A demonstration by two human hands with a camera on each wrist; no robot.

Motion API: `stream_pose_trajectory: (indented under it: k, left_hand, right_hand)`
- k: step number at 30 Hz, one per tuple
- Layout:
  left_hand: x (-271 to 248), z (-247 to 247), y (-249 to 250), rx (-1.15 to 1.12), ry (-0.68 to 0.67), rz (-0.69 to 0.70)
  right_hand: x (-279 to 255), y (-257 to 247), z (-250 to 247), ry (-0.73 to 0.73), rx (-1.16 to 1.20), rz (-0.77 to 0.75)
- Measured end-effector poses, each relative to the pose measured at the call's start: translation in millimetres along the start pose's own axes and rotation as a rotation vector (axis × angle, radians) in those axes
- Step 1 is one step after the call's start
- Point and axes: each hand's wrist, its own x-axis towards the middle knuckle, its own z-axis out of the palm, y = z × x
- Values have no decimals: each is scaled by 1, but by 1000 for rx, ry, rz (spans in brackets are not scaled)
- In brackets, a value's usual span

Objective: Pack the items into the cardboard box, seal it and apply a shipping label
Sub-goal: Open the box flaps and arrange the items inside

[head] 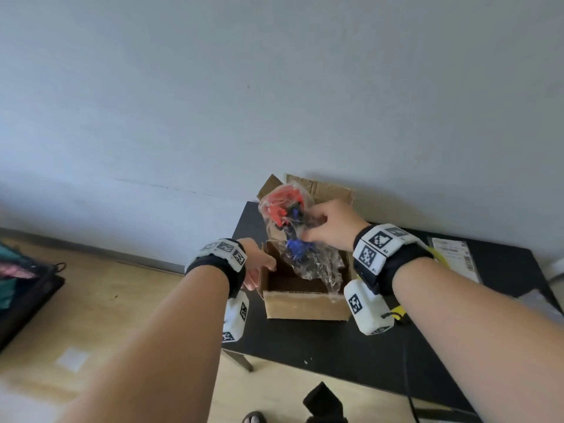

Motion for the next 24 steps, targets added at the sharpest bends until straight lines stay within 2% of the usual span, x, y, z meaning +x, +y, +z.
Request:
stream_pose_trajectory:
  k: [4, 9, 14, 18, 24]
  left_hand:
    - [16, 3, 5, 252, 14, 108]
    - [27, -4, 0, 335, 46, 163]
    - [31, -9, -4, 248, 41, 196]
    - [32, -8, -6, 25, -42, 140]
    - [29, -4, 5, 32, 17, 156]
  right_hand:
    - [7, 8, 13, -74, -192, 21]
    - [13, 7, 22, -132, -563, -24]
    - [14, 6, 25, -181, -783, -111]
    - [3, 10, 32, -408, -1126, -90]
    - [15, 0, 51, -482, -1155, -63]
